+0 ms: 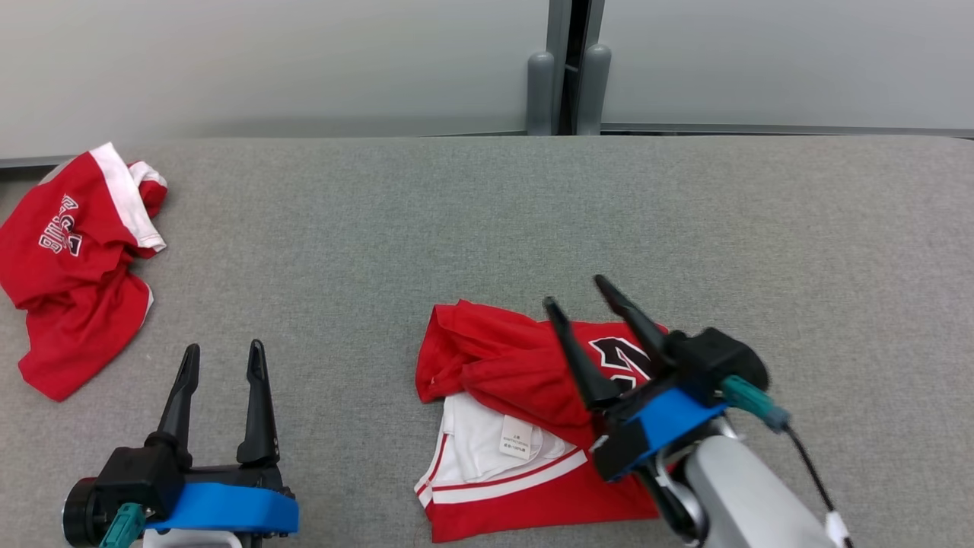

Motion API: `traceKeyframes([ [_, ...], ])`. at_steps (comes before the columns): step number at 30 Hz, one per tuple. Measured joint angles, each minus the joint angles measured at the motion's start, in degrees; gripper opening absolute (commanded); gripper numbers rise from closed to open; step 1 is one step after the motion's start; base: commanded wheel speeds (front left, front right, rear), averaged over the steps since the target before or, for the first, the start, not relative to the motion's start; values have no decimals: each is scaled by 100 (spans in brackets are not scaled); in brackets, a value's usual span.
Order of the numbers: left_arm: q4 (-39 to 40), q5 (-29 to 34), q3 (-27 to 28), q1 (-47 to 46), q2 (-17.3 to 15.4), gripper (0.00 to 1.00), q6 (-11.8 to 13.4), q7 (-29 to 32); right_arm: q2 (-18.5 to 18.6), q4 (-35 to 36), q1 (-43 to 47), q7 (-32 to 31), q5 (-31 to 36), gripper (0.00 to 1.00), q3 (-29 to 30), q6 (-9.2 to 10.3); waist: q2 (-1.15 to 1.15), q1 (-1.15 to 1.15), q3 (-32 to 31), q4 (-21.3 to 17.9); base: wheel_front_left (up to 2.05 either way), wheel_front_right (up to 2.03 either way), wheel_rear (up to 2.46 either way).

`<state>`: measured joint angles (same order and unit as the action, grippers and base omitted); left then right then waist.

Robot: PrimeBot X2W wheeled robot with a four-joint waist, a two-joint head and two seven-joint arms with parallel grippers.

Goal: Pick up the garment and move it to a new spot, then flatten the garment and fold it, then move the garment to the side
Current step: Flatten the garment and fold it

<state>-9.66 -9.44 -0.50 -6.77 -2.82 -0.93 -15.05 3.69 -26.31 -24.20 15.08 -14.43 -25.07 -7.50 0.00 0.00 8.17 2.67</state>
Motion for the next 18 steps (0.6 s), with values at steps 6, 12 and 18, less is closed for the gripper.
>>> traceKeyframes([
  [6,41,40,38,102,1,100,0,0,258,780,592,2,388,100,802,0,0,0,-91,-99,0,0,0],
  [12,75,73,86,203,1,100,-10,0,314,1172,1205,2,600,100,1352,0,0,0,-169,-136,0,0,0],
  [18,78,113,122,245,0,100,-24,0,322,1232,1488,3,677,100,1388,0,0,0,-241,-140,0,0,0],
])
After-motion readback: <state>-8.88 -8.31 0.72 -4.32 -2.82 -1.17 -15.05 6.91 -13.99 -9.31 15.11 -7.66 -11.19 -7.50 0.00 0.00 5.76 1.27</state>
